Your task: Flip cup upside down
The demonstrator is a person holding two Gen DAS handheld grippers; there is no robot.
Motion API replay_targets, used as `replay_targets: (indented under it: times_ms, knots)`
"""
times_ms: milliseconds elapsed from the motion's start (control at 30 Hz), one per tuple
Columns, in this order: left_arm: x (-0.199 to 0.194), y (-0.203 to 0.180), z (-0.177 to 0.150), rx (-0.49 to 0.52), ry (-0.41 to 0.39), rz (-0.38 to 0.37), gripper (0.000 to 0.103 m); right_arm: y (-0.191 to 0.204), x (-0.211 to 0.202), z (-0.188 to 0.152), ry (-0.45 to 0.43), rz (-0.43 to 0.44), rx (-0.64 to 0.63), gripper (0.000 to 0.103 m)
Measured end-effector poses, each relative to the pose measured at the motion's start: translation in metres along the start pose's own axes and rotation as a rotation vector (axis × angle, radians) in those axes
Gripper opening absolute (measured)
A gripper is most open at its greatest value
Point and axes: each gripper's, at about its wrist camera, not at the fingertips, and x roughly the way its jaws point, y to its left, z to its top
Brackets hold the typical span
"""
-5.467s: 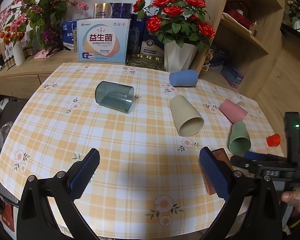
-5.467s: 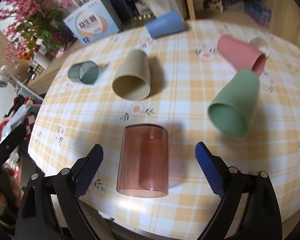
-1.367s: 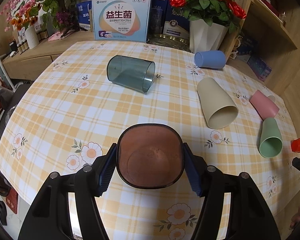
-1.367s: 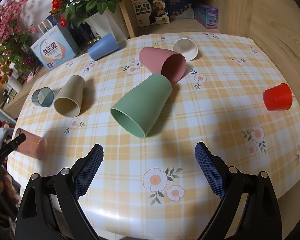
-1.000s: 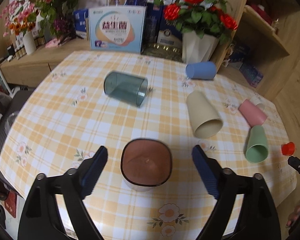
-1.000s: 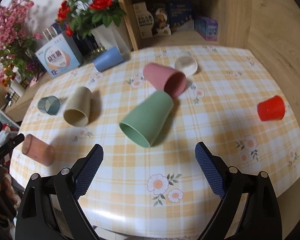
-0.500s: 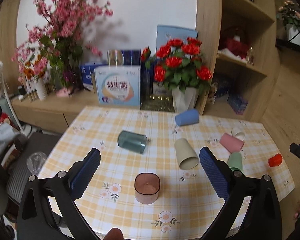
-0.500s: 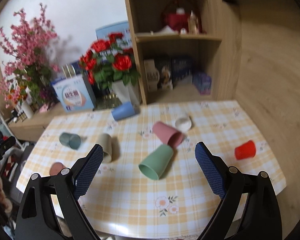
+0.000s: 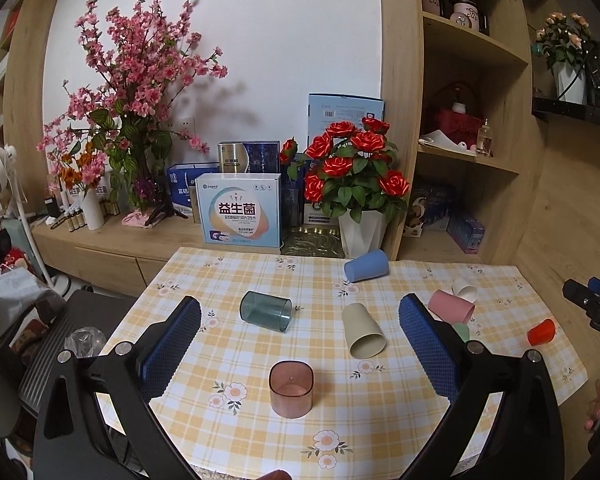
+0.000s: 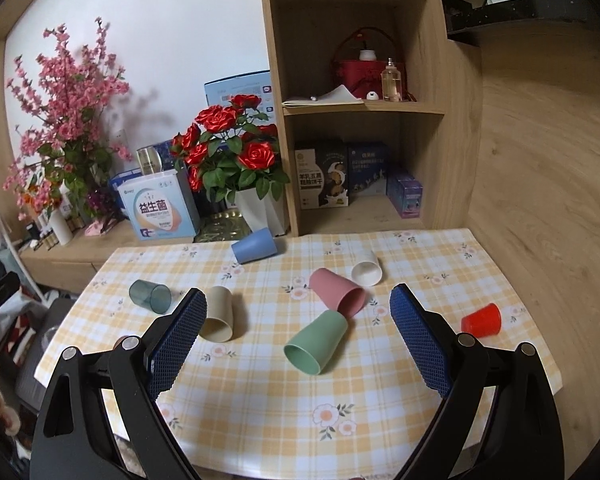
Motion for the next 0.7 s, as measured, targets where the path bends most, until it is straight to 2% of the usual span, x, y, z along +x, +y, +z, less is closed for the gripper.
replay_targets:
  times_ms: [700]
  knots:
    - [0.0, -0.008, -0.003, 0.033, 0.006, -0.041, 0.097, 0.015, -0.002, -0.003, -0.011, 0.01, -0.04, 0.09]
